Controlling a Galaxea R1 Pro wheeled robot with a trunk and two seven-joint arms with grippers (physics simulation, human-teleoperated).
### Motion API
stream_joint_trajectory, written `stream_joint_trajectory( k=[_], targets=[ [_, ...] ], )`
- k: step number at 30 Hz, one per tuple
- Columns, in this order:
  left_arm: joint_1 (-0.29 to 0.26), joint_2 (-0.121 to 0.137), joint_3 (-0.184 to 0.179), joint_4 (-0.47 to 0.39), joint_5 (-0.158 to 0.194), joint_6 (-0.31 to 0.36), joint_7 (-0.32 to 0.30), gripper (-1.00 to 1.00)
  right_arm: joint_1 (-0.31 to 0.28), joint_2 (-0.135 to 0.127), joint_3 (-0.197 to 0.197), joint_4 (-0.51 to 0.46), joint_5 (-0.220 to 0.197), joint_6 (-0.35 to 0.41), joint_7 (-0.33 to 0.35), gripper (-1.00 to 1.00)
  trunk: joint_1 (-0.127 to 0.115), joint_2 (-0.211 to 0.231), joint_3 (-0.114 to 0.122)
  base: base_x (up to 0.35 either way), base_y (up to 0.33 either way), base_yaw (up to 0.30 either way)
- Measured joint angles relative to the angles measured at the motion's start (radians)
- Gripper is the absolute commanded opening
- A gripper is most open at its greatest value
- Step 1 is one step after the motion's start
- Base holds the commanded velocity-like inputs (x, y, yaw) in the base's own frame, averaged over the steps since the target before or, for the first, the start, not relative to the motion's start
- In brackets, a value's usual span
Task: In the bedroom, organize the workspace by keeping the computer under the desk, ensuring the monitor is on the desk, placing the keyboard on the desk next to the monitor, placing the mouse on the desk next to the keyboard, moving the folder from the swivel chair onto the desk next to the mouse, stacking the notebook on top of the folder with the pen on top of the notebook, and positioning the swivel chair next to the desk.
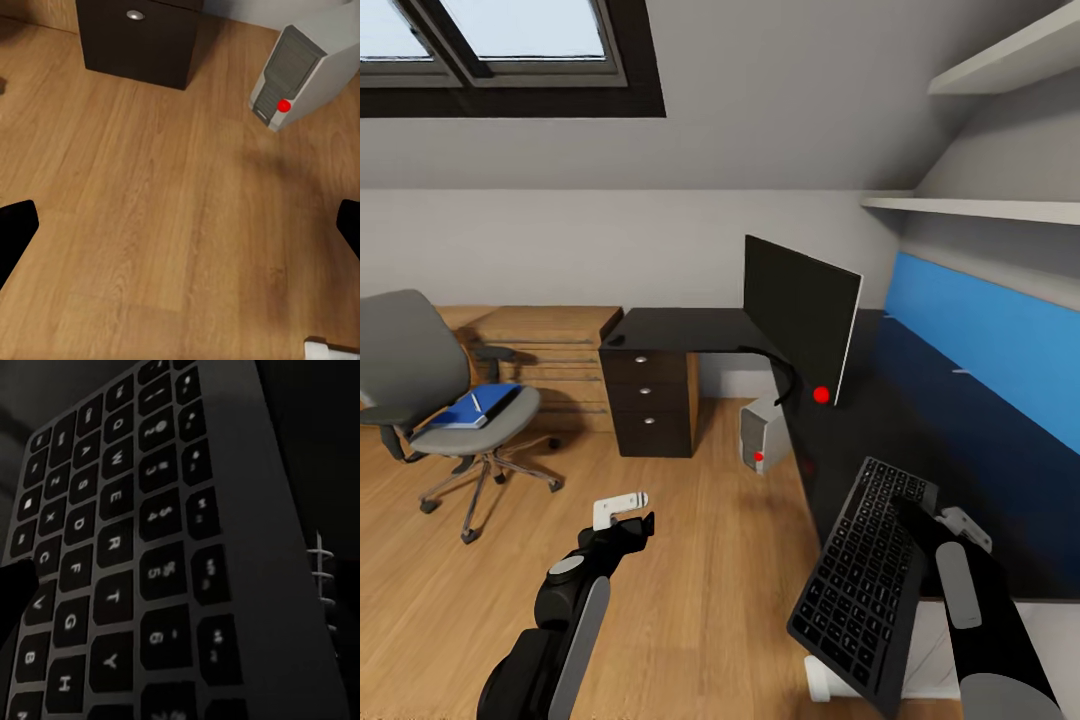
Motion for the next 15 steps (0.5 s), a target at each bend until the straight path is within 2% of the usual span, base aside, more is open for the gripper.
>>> stream_joint_trajectory(
  k=[4, 15],
  targets=[
    [0.0, 0.0, 0.0, 0.0, 0.0, 0.0, 0.0, 1.0, 0.0, 0.0, 0.0, -0.004, 0.005, 0.0, 0.0, 1.0, 0.0, 0.0, -0.003, 0.0, 0.0, 0.118],
    [0.0, 0.0, 0.0, 0.0, 0.0, 0.0, 0.0, 1.0, 0.0, -0.001, 0.0, -0.004, 0.001, 0.0, 0.001, 1.0, 0.0, 0.0, -0.004, 0.0, 0.0, 0.008]
  ],
)
